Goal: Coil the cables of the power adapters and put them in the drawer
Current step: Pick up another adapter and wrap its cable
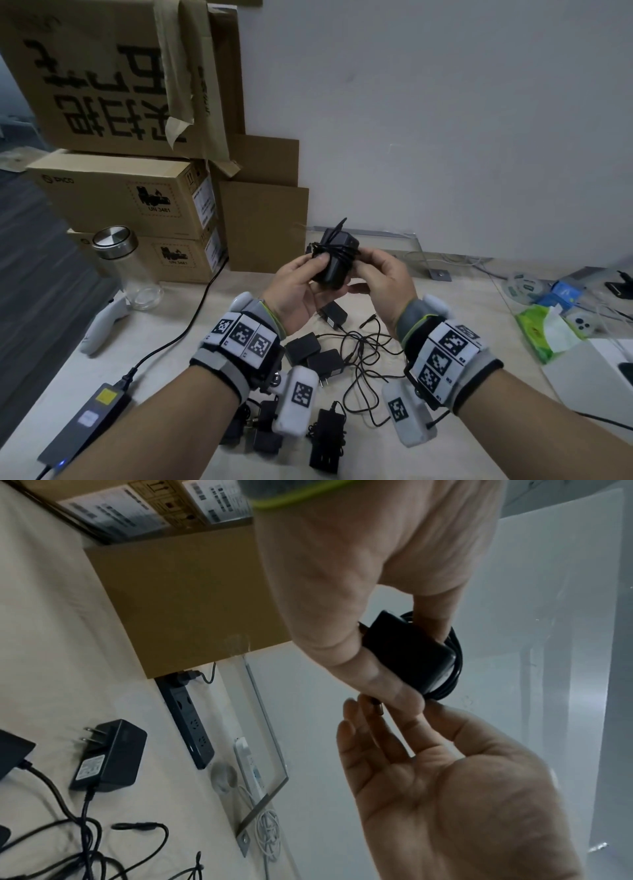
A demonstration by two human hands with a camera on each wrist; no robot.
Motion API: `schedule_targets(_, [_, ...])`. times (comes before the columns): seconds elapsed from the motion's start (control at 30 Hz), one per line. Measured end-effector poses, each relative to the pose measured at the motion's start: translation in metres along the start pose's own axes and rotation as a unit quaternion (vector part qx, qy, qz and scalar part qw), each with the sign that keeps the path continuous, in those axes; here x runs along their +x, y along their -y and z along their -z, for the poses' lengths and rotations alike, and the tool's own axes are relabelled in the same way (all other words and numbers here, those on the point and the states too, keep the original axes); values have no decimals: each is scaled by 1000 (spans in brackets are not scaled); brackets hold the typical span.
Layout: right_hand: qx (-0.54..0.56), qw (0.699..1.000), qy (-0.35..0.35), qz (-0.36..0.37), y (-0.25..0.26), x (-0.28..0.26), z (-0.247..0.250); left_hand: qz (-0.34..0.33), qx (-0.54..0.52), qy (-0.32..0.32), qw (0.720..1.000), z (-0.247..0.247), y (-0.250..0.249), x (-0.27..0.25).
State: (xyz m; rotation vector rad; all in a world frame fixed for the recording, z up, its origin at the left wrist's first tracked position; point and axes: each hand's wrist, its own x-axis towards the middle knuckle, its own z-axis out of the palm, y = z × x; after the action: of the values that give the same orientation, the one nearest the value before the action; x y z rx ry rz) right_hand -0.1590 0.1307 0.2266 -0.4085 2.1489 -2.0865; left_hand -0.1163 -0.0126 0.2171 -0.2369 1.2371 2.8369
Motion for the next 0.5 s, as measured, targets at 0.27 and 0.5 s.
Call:
schedule_targets(0.27, [38, 998, -44, 22, 8, 1, -7, -3, 13, -27, 1000, -3, 3, 0])
schedule_targets(0.5, [-130, 986, -73, 75, 2, 11, -7, 5, 8, -33, 999, -6, 5, 3])
